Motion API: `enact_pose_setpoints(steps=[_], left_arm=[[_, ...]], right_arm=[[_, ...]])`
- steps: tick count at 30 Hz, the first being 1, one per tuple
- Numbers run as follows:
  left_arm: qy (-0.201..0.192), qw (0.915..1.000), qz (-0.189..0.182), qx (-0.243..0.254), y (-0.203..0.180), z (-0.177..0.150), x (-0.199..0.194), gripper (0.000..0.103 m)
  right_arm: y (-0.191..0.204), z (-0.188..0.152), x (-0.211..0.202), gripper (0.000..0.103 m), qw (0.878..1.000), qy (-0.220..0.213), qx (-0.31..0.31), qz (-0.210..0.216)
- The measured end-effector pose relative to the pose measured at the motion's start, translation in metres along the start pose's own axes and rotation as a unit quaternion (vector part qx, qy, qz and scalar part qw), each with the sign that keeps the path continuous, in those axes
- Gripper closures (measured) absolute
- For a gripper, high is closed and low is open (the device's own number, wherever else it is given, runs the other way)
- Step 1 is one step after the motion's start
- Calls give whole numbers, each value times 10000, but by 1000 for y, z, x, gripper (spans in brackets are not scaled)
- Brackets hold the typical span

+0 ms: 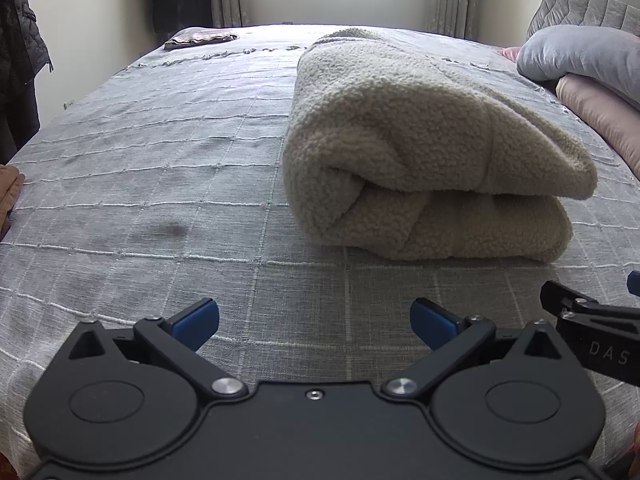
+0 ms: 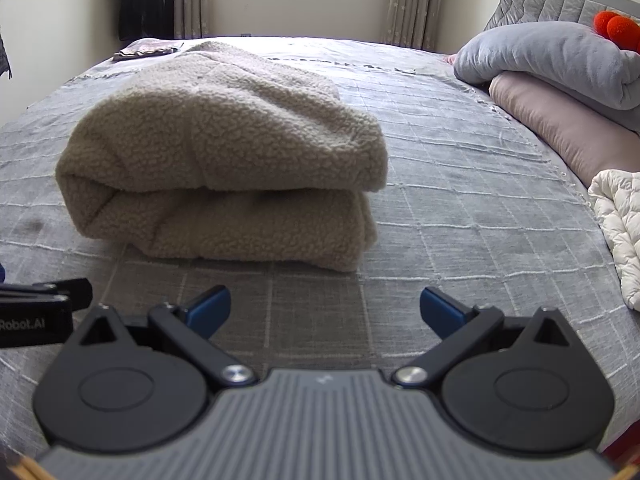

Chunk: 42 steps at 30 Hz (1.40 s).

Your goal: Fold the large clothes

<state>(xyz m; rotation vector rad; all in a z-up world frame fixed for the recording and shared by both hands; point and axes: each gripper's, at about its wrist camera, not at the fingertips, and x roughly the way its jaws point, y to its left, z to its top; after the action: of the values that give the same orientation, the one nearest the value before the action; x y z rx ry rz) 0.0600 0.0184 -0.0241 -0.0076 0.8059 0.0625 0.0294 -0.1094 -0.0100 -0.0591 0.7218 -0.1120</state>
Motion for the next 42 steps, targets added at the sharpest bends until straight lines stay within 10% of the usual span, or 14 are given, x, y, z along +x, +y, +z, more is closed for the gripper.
enact_pose_setpoints(steps=[42], left_arm=[[-80, 9999, 97, 2, 3, 2, -1, 0]], right_arm=[[0, 2, -7, 0, 9999, -109, 94, 36]])
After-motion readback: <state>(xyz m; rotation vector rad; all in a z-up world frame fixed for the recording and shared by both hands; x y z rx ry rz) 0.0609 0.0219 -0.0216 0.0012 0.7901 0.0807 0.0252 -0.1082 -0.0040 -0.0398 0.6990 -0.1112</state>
